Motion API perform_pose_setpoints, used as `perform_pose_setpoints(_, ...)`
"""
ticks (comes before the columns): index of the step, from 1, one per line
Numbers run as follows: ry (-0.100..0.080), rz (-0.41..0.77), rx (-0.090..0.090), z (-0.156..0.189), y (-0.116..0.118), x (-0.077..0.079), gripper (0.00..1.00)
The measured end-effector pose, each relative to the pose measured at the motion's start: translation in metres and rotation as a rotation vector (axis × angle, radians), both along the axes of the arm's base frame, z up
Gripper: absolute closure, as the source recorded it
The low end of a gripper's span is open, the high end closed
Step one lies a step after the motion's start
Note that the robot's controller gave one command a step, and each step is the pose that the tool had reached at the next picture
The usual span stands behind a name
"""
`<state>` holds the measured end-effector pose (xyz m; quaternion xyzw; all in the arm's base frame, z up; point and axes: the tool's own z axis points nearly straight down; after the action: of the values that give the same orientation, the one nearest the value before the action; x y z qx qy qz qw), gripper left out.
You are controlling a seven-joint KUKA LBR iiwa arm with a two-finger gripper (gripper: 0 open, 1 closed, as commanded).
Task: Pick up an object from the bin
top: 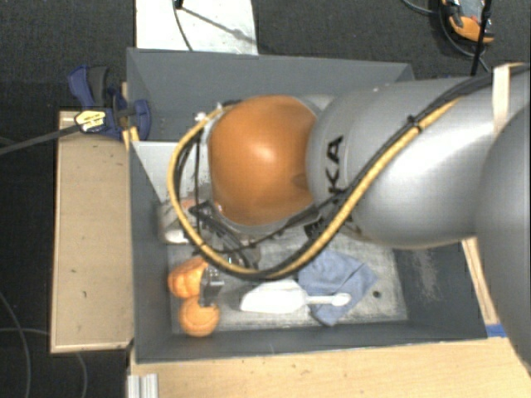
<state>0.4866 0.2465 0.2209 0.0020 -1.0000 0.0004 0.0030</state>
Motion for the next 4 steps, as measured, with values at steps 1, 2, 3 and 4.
perform_pose_setpoints(1, -0.008, -0.006, 0.002, 0.004, -0.001, 0.002, 0.0)
perform_pose_setpoints(2, -0.013, 0.071, 0.004, -0.041, -0.009, 0.018, 0.0)
perform_pose_setpoints(3, -0.101, 0.245, 0.041, -0.115, 0.012, 0.039, 1.0)
perform_pose_setpoints(4, -0.1, 0.243, 0.041, -0.115, 0.012, 0.039, 1.0)
